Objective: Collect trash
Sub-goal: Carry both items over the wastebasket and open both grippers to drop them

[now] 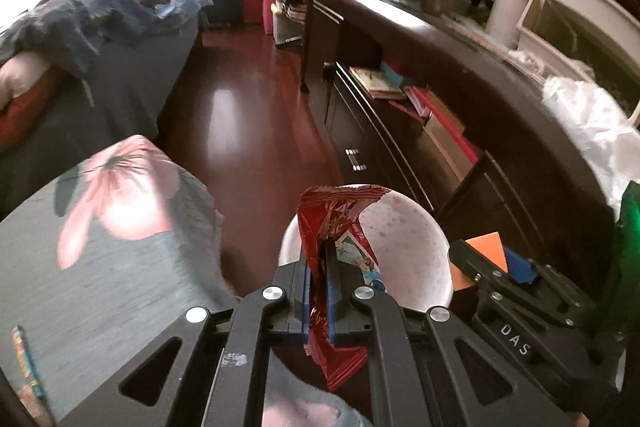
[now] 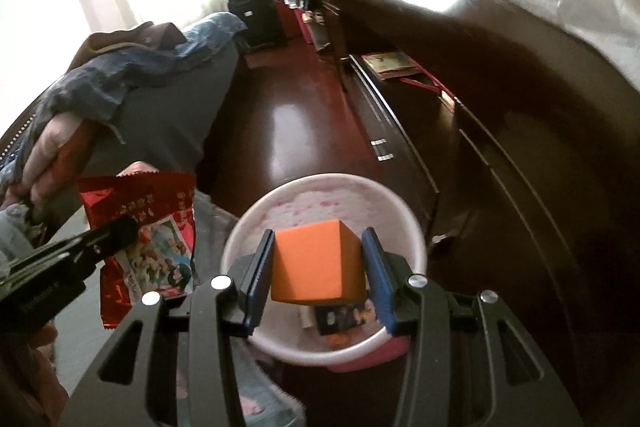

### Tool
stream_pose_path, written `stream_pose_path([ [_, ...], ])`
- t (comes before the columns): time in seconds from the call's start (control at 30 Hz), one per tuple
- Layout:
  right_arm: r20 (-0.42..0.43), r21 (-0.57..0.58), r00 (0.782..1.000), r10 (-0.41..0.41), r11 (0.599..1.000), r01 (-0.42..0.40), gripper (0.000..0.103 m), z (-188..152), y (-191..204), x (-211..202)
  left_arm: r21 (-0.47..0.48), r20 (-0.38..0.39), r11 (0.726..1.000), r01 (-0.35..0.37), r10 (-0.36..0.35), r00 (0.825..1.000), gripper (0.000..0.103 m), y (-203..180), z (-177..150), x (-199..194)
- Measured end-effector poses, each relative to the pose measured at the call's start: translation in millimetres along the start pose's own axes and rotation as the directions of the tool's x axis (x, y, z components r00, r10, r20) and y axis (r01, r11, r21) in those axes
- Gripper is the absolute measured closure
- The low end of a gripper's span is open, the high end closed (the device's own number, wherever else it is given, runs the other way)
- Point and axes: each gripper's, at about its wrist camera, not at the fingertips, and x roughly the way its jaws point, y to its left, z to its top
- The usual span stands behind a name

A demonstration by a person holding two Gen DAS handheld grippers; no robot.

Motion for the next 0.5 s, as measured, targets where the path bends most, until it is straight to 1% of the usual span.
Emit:
stream_pose_path([
  [0.1, -0.01, 0.001, 1.0, -0.013, 1.0, 0.013, 0.058, 2.0, -7.7, 16.7, 0.011, -0.024, 1.0, -0.006, 0.007, 1.0, 0.095, -8.7, 4.2, 23.8],
  [0.13, -0.009, 0.0, 1.0, -0.021, 1.0, 0.021, 0.058, 2.4, -9.1, 22.0, 0.009, -0.032, 1.0, -0.011, 0.011, 0.999, 0.093, -10.2, 4.6, 31.3],
  [0.17, -0.007, -0.001, 1.0, -0.031, 1.0, 0.031, 0.054, 2.9, -10.6, 26.8, 0.009, -0.035, 1.0, -0.012, 0.012, 0.999, 0.084, -11.2, 4.8, 35.4],
  [0.2, -0.004, -0.002, 0.999, -0.037, 0.999, 0.037, 0.05, 3.3, -11.2, 30.1, 0.013, -0.039, 1.0, -0.022, 0.022, 0.999, 0.07, -12.2, 4.9, 42.3],
  [0.23, -0.002, -0.001, 0.999, -0.042, 0.999, 0.042, 0.049, 3.6, -12.8, 34.4, 0.015, -0.042, 0.999, -0.031, 0.032, 0.999, 0.061, -12.4, 5.5, 45.3],
  [0.27, -0.006, 0.002, 0.999, -0.045, 0.999, 0.045, 0.047, 3.5, -14.1, 38.5, 0.015, -0.042, 0.999, -0.039, 0.04, 0.998, 0.048, -11.9, 4.9, 48.0],
  [0.3, -0.01, 0.004, 0.999, -0.044, 0.999, 0.044, 0.047, 3.4, -14.6, 41.0, 0.014, -0.037, 0.999, -0.041, 0.041, 0.998, 0.042, -11.3, 4.8, 47.9],
  [0.4, -0.02, 0.011, 0.999, -0.041, 0.999, 0.041, 0.046, 1.3, -15.2, 45.7, 0.02, -0.009, 0.998, -0.063, 0.063, 0.998, 0.037, -8.4, 2.7, 41.2],
  [0.5, -0.023, 0.009, 0.999, -0.041, 0.999, 0.041, 0.044, -2.4, -10.0, 43.6, 0.009, 0.011, 0.996, -0.084, 0.084, 0.996, 0.036, -3.4, 1.8, 31.3],
])
